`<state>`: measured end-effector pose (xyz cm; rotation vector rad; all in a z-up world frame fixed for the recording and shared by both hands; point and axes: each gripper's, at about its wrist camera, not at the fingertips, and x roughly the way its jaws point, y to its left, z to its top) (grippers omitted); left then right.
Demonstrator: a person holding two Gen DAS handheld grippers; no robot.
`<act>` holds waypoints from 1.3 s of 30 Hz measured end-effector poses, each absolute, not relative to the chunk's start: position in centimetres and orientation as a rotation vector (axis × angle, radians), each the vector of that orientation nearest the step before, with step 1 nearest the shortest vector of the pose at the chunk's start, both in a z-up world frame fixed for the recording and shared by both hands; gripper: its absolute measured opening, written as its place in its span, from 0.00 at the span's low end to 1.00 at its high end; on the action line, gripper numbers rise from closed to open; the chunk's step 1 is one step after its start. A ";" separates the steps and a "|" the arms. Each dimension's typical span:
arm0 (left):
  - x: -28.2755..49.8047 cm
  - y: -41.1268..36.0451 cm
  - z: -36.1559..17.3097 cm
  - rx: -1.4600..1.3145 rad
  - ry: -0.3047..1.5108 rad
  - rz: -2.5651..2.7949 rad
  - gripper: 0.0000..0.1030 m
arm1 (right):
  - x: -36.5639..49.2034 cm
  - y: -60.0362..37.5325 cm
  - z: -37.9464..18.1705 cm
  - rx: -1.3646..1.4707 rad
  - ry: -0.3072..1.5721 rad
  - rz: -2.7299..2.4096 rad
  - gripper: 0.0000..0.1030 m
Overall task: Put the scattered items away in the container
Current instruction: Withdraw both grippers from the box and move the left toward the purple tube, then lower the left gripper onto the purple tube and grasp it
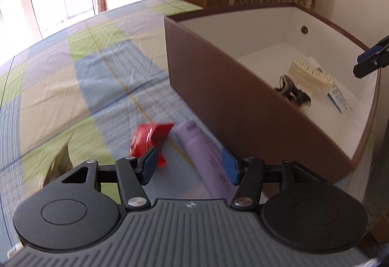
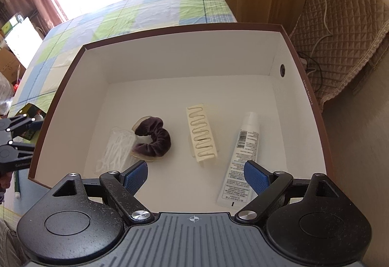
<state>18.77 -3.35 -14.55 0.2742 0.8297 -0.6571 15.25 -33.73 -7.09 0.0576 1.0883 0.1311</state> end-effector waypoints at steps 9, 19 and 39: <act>21.2 -6.1 -15.5 0.465 0.799 -0.711 0.47 | 15.5 -33.8 -6.9 0.061 1.087 0.127 0.89; 18.7 -6.1 -17.2 0.699 0.815 -0.775 0.46 | 15.5 -33.5 -7.3 0.066 1.098 0.133 0.89; 12.8 2.0 -13.2 0.342 1.052 -0.389 0.50 | 16.0 -29.9 -6.1 -0.049 1.047 0.265 0.89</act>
